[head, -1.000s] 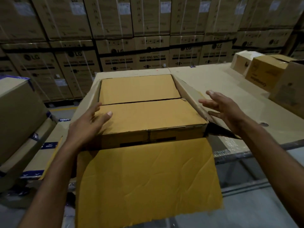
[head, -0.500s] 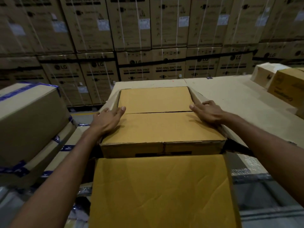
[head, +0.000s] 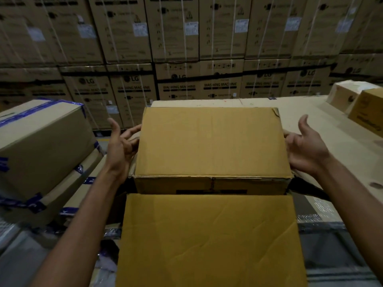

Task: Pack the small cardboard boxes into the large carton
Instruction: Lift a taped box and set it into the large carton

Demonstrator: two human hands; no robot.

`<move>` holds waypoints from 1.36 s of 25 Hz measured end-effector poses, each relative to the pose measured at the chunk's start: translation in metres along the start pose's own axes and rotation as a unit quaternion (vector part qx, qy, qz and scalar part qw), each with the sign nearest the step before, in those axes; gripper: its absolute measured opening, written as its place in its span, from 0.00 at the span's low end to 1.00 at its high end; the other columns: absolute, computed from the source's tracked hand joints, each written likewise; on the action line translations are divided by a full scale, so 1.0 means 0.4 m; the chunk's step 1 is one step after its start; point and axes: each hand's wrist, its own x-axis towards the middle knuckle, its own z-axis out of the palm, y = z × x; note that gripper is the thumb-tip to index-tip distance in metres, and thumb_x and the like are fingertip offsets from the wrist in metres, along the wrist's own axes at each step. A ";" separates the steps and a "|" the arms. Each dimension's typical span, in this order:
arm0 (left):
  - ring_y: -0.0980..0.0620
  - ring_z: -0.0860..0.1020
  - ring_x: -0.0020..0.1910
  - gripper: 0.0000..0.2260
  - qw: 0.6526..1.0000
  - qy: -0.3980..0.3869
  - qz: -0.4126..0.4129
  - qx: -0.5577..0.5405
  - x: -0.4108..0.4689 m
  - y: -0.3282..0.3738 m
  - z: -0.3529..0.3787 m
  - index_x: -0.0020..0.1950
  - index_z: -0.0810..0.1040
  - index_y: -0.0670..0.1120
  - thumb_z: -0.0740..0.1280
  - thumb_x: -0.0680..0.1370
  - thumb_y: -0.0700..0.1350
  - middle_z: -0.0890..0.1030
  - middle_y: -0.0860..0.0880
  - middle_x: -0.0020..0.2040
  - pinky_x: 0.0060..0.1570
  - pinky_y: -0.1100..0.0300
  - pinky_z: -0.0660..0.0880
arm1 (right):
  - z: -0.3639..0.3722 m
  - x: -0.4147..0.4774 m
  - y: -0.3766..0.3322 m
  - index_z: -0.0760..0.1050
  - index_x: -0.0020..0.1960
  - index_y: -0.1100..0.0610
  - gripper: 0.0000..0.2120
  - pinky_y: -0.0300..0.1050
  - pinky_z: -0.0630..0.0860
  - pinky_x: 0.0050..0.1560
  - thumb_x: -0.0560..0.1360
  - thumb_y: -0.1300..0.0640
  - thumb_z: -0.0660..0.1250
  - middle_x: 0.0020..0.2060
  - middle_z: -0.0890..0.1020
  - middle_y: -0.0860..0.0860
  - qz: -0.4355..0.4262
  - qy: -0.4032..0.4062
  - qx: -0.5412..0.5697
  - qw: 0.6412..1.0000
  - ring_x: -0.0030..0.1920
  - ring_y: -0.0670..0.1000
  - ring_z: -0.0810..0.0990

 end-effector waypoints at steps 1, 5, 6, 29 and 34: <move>0.47 0.81 0.64 0.44 1.000 -0.004 0.001 -0.006 -0.015 -0.010 -0.012 0.76 0.72 0.44 0.42 0.78 0.75 0.85 0.42 0.61 0.66 0.48 0.72 | -0.009 -0.028 0.004 0.77 0.72 0.56 0.47 0.54 0.81 0.56 0.76 0.22 0.44 0.63 0.82 0.60 -0.011 0.002 0.006 1.000 0.60 0.59 0.82; 0.53 0.84 0.53 0.46 0.999 -0.010 -0.001 -0.040 -0.077 -0.039 -0.036 0.67 0.79 0.40 0.41 0.78 0.75 0.84 0.39 0.60 0.59 0.59 0.74 | -0.024 -0.102 0.024 0.73 0.75 0.56 0.48 0.57 0.75 0.69 0.76 0.22 0.42 0.68 0.79 0.64 -0.028 0.004 -0.036 0.999 0.69 0.62 0.78; 0.55 0.84 0.46 0.46 0.999 -0.013 0.003 -0.037 -0.085 -0.036 -0.036 0.60 0.84 0.42 0.40 0.78 0.75 0.85 0.40 0.55 0.52 0.64 0.75 | -0.029 -0.110 0.029 0.75 0.74 0.58 0.48 0.55 0.73 0.72 0.77 0.23 0.43 0.67 0.80 0.64 -0.035 0.002 -0.021 0.999 0.67 0.61 0.80; 0.63 0.70 0.70 0.30 0.922 -0.230 0.026 0.310 -0.118 0.021 -0.049 0.71 0.74 0.65 0.77 0.71 0.62 0.75 0.65 0.69 0.67 0.52 0.68 | 0.009 -0.091 0.028 0.65 0.78 0.38 0.50 0.47 0.77 0.63 0.61 0.47 0.86 0.72 0.74 0.41 -0.045 -0.054 -0.452 0.889 0.70 0.47 0.76; 0.55 0.65 0.75 0.43 0.917 -0.102 0.108 0.370 0.047 0.008 0.020 0.79 0.63 0.62 0.81 0.69 0.49 0.66 0.55 0.78 0.69 0.50 0.66 | 0.009 0.107 0.020 0.58 0.81 0.42 0.56 0.59 0.69 0.73 0.62 0.52 0.86 0.78 0.65 0.50 -0.125 0.080 -0.539 0.829 0.76 0.53 0.64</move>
